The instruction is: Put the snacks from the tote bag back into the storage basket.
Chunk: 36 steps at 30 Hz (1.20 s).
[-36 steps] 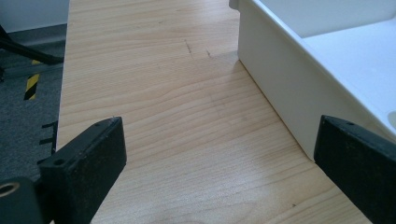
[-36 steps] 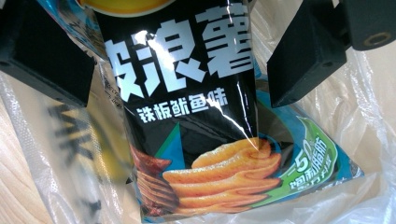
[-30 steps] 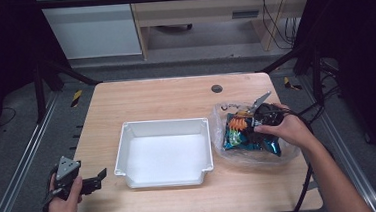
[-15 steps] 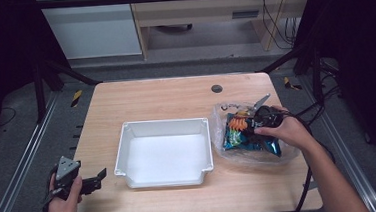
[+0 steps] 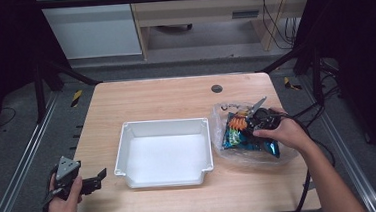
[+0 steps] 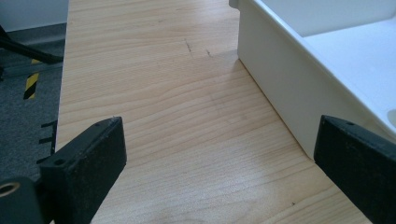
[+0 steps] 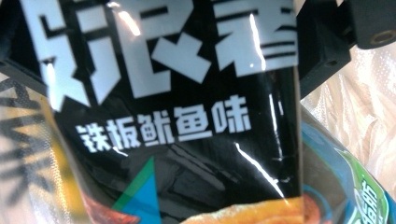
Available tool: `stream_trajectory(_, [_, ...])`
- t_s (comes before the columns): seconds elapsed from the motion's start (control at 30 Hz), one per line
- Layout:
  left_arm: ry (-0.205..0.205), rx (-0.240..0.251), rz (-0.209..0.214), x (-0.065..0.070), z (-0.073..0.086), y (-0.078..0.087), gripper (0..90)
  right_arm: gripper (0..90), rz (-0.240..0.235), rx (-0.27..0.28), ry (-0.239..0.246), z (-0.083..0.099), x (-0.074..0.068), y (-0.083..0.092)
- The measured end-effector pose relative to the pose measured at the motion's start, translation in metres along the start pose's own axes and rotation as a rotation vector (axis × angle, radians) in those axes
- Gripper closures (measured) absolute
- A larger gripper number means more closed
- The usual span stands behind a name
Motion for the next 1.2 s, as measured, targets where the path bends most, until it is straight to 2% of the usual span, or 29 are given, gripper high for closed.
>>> stream_trajectory(0.23, [-0.001,-0.006,-0.006,-0.001,0.001,0.0,2.2,7.7,0.015,0.007,0.003,0.003,-0.002,-0.001])
stream_trajectory(0.37, [0.0,-0.001,-0.005,-0.001,0.001,0.001,2.2,21.3,0.025,0.011,0.006,0.006,-0.001,0.004])
stream_trajectory(0.47, [0.005,-0.003,-0.004,-0.001,0.001,0.001,2.3,27.4,0.027,0.017,0.01,0.006,-0.002,0.007])
stream_trajectory(0.73, [0.008,0.002,-0.003,-0.001,0.0,0.001,2.3,36.1,0.052,0.029,0.028,0.003,-0.002,0.014])
stream_trajectory(0.9, [0.008,0.002,-0.005,-0.002,0.0,0.001,2.3,37.5,0.064,0.061,0.034,0.0,-0.004,0.021])
stream_trajectory(0.93, [0.009,0.002,-0.003,-0.002,0.0,0.001,2.3,37.8,0.076,0.083,0.021,-0.003,-0.006,0.026])
stream_trajectory(1.13, [0.012,0.006,-0.004,-0.001,0.0,0.001,2.3,37.8,0.085,0.134,0.023,-0.007,-0.01,0.039])
stream_trajectory(1.2, [0.014,0.002,-0.002,-0.001,0.0,0.001,2.3,37.9,0.091,0.132,0.028,-0.006,-0.01,0.041])
Point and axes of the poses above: each handheld gripper's, and its own axes: y roughly backward along the jaws, z roughly out of its underside, x roughly to its right, the point moved 10 cm from there along -y, roughly forward along the jaws, and after that the axes turned 10 degrees about y, right-handed, at the moved point
